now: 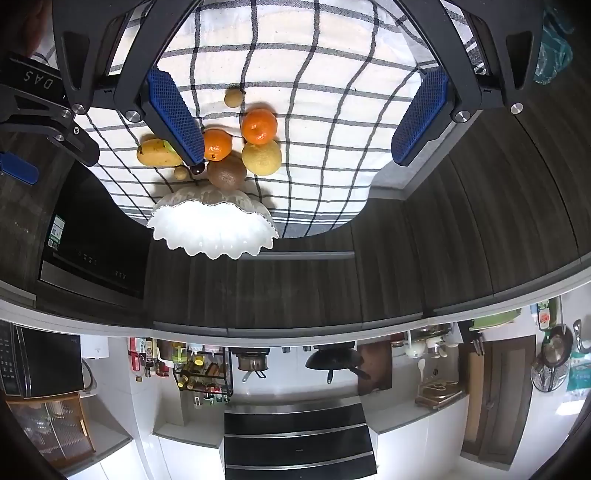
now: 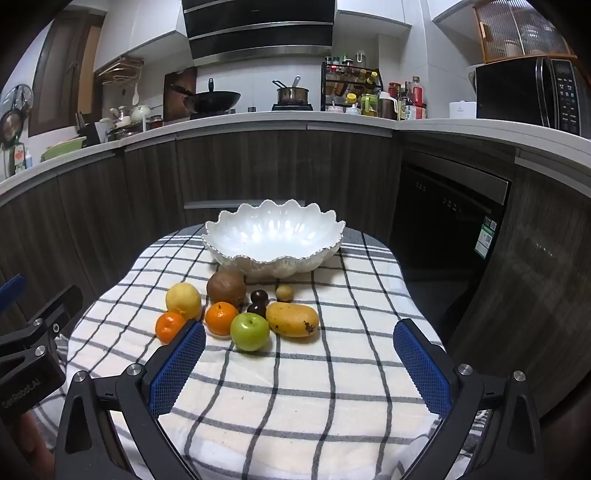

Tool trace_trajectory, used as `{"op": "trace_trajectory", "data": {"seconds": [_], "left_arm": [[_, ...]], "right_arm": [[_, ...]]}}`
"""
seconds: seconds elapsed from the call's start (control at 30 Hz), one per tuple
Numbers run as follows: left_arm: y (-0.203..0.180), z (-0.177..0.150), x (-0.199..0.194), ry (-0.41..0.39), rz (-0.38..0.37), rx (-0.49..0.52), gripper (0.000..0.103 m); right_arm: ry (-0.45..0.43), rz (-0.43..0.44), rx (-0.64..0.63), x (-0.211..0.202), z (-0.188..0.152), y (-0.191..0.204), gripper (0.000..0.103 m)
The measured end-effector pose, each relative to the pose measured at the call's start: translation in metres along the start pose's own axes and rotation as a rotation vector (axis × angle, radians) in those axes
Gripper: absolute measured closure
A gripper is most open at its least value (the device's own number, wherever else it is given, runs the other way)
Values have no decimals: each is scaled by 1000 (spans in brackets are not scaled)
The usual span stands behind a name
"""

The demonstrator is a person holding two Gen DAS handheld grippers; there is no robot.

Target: Organize fruits

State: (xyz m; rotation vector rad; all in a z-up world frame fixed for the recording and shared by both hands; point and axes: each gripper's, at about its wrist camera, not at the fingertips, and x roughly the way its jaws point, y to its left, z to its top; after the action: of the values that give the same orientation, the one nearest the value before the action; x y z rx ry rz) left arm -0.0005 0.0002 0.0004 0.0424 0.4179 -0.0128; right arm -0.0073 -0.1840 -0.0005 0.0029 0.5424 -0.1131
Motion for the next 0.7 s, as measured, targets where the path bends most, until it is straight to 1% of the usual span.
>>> {"op": "trace_trajectory", "data": {"seconds": [0.33,0.7], "left_arm": [[0,-2,2,14,-2,5,0],[0,-2,2,10,-3,6,0]], "right_arm": [[-7,-1,-1,-1,0,1,0],[-5,-3,-3,1,-1,1,0]]}}
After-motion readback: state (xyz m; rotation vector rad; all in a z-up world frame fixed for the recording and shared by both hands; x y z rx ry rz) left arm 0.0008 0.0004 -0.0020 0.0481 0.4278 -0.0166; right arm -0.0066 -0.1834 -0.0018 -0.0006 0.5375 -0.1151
